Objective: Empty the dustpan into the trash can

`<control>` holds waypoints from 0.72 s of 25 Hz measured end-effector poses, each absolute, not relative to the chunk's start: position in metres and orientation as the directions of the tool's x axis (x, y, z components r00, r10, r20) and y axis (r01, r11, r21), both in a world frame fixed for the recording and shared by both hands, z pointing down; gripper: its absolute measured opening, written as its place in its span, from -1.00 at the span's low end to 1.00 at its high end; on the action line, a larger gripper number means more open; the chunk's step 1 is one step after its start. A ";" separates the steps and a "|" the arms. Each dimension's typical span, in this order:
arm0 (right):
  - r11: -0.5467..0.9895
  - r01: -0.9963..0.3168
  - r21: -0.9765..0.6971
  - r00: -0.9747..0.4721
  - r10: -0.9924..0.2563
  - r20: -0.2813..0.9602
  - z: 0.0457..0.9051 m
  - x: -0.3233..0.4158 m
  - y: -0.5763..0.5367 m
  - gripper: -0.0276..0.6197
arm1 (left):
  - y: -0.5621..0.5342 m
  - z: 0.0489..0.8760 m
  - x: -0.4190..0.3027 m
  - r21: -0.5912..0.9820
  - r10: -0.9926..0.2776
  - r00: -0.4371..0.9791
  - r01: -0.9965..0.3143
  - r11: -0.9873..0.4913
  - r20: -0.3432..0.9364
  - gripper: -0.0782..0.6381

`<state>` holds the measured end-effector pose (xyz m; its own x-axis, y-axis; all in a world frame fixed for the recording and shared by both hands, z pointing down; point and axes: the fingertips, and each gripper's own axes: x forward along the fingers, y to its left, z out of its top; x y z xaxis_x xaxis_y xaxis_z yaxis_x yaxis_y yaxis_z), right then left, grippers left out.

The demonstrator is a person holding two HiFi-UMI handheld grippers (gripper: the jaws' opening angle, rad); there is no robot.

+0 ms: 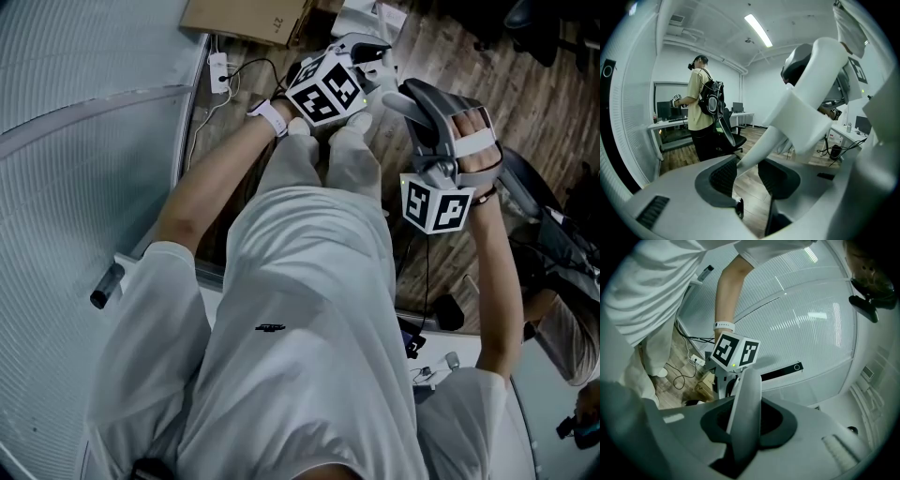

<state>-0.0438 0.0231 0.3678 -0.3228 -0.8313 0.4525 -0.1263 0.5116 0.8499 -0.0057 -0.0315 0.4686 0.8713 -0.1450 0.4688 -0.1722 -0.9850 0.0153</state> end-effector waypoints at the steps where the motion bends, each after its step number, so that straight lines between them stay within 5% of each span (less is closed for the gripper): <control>1: 0.509 -0.126 0.851 -0.324 -0.832 0.449 0.365 -0.043 0.022 -0.66 | -0.033 0.465 -0.005 0.011 -0.150 0.872 -0.175 -0.985 0.466 -0.37; 18: 0.460 -0.119 0.880 -0.333 -0.853 0.401 0.322 -0.044 0.018 -0.66 | -0.046 0.416 -0.004 -0.053 -0.188 0.898 -0.182 -0.982 0.398 -0.37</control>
